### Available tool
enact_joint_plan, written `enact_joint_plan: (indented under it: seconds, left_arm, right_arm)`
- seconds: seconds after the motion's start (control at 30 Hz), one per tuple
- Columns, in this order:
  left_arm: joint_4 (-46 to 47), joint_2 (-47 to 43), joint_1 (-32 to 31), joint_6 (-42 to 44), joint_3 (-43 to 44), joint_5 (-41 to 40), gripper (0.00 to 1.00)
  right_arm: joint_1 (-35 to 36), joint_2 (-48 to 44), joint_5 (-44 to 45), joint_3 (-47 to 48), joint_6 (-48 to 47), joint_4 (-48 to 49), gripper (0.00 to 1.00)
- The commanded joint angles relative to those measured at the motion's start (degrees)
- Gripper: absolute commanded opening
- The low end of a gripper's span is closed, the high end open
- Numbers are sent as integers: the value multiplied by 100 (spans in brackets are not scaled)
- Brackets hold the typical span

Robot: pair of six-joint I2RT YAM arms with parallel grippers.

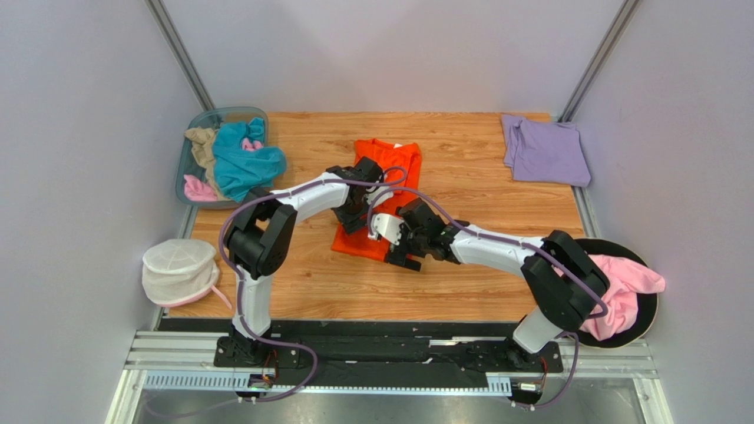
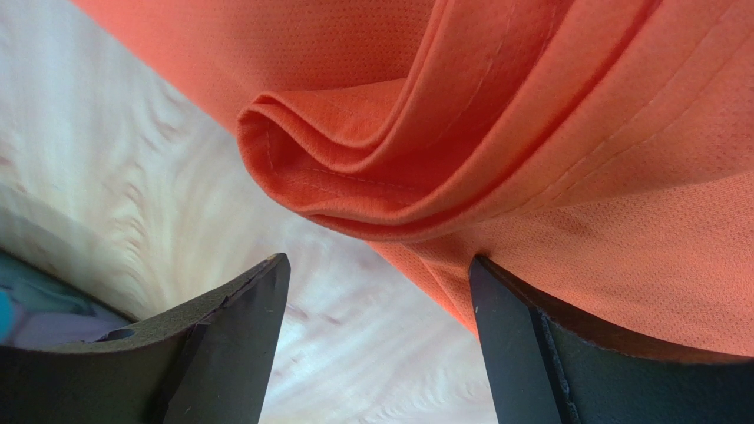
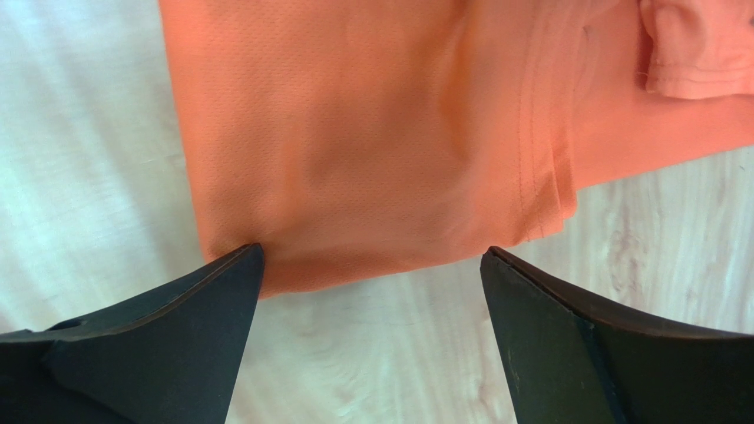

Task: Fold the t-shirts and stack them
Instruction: Fold the tshirt

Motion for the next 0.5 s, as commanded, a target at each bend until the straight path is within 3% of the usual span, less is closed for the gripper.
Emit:
enact_joint_plan:
  seconds: [0.0,0.2,0.47]
  left_arm:
    - [-386,-233,-202,-343,-697,344,84]
    - [-377,-673,-596,-440,-1339,581,87]
    - [-430,-1016,-1019,-414,-1963,792,92]
  right_arm:
    - [447,-424,-252,-231,97,-365,100]
    - [1107,-697,-375,-486,238,-673,100]
    - [1486,-917,-445,-557,335,-980,100]
